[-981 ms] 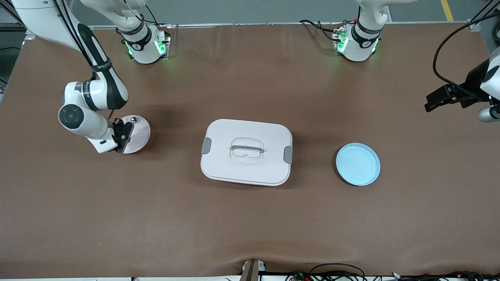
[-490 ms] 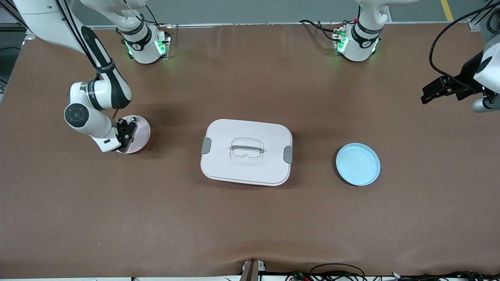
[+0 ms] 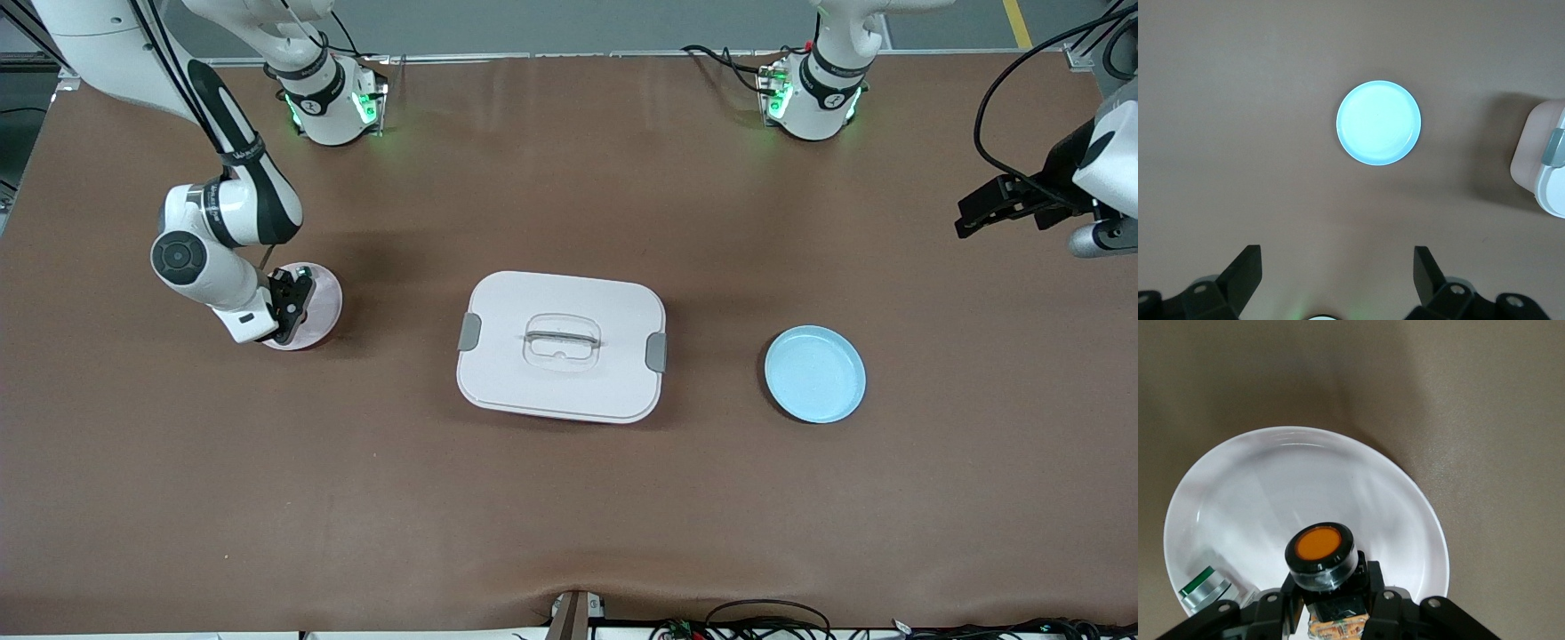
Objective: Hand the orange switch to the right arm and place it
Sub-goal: 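Lower the switch with the right gripper onto the pink plate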
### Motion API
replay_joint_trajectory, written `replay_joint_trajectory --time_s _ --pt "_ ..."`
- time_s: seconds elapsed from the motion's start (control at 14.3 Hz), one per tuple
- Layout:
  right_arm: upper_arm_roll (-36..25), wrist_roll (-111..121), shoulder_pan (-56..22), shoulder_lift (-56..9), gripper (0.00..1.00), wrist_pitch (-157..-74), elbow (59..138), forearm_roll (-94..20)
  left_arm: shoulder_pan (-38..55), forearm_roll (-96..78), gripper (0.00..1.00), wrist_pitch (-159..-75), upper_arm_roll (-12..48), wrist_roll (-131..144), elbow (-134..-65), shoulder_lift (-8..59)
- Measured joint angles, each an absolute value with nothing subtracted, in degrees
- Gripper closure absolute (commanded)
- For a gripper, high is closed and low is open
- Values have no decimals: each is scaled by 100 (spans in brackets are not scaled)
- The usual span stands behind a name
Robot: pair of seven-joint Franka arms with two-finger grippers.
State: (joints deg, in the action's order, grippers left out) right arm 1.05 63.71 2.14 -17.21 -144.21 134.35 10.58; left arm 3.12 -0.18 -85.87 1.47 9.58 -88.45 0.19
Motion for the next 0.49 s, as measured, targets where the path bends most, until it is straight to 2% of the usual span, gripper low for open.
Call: replay_joint_trajectory --time_s 0.28,0.49 --pt "86 6365 219 -1732 83 -14598 13531 1058 359 -18 0 -8602 124 979 -8846 -39" --pt "82 6361 226 -1747 75 -14655 13577 1058 359 -18 0 -8599 95 979 -8921 -188"
